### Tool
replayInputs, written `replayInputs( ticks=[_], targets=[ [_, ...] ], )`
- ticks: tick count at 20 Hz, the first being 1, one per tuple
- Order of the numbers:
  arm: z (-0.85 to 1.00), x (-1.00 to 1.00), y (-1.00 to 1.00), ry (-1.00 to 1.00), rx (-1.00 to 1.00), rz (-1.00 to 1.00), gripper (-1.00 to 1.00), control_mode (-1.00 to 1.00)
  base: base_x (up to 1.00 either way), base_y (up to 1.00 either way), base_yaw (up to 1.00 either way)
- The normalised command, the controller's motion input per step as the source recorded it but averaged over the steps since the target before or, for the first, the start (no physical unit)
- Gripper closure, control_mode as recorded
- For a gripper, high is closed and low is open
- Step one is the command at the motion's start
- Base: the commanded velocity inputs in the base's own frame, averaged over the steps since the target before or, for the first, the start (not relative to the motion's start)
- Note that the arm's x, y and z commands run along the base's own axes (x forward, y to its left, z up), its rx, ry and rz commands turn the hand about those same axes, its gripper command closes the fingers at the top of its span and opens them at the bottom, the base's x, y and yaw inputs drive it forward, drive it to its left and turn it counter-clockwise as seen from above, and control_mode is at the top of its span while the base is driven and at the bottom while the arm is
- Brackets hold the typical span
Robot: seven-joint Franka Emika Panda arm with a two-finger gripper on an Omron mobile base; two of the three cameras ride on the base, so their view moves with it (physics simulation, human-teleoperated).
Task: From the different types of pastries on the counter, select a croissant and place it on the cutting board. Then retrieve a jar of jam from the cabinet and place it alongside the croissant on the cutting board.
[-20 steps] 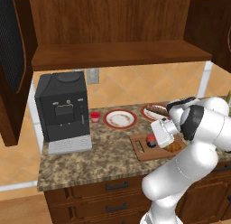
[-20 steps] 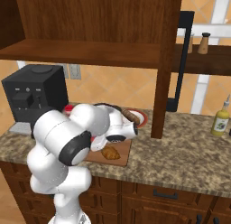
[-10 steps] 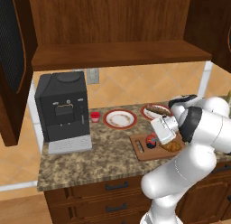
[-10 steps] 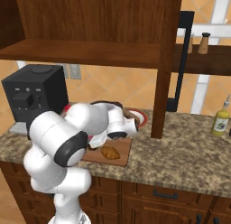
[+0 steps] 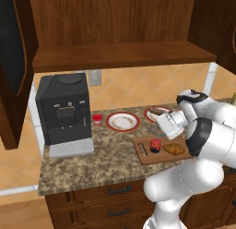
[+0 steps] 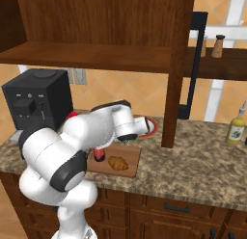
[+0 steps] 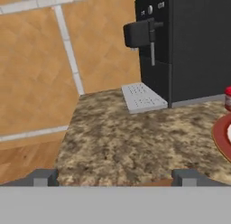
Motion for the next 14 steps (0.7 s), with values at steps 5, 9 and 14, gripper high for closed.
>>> replayInputs(
  ticks=[5, 9, 14],
  targets=[
    [0.31, -0.67, 0.19, 0.13, 0.0, -0.01, -1.0, -1.0, 0.0, 0.0, 0.0],
    [0.21, -0.65, 0.47, 0.18, 0.0, -0.01, -1.0, -1.0, 0.0, 0.0, 0.0],
    [0.25, -0.43, 0.79, 0.21, -0.03, 0.0, -1.0, -1.0, 0.0, 0.0, 0.0]
  ],
)
